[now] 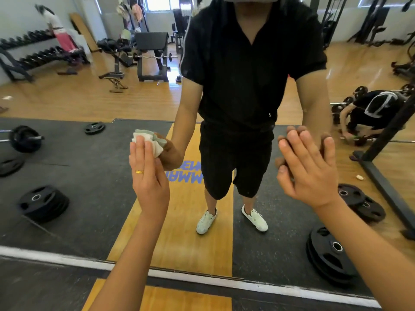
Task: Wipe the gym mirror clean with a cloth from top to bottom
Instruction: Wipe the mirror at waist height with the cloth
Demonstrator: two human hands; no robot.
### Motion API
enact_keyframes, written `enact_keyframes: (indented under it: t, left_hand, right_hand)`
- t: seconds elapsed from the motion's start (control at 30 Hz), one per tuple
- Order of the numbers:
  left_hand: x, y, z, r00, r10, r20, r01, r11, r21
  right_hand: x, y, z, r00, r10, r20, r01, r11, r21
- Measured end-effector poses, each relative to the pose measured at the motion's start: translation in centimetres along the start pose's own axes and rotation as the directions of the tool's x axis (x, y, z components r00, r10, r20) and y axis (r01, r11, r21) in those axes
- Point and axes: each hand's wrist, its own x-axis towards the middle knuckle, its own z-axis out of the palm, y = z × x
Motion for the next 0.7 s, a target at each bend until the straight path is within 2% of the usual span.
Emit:
enact_keyframes:
  t: [0.17,0.23,0.3,0.37,0.43,0.53,0.7]
  left_hand:
    - [-0.2,1.7,0.3,0.998,-0.056,-0.012,0.056,0.998,0.005]
    - [-0.6,3.2,1.0,0.995,0.086,0.042,-0.087,0.996,0.023]
    - [-1.0,3.9,1.6,0.960,0.255,0.116,-0.260,0.965,0.029]
    - [-0.9,3.1,1.6,0.933,0.324,0.155,-0.335,0.941,0.054]
    - [-0.7,1.8,1.1,0.926,0.335,0.174,-0.356,0.929,0.104]
    - [-0.6,0.9,0.8,0.949,0.288,0.128,-0.304,0.944,0.129]
    - [-2.1,5.6,3.3,1.000,0.008,-0.005,-0.008,1.000,0.026]
  right_hand:
    - [-0.4,0.3,0.4,0.999,-0.021,-0.042,0.020,1.000,-0.003]
    - [-0.4,0.3,0.5,0.998,-0.021,-0.056,0.021,1.000,0.002]
    - [-0.5,0.4,0.6,0.998,-0.020,-0.056,0.021,1.000,0.015]
    - [-0.6,0.4,0.5,0.998,-0.017,-0.053,0.018,1.000,0.018]
    - [-0.7,0.4,0.5,0.999,-0.014,-0.052,0.015,1.000,0.019]
    - [-0.7,0.5,0.6,0.998,-0.013,-0.058,0.014,1.000,0.009]
    - [-0.6,0.4,0.5,0.998,-0.006,-0.061,0.006,1.000,0.013]
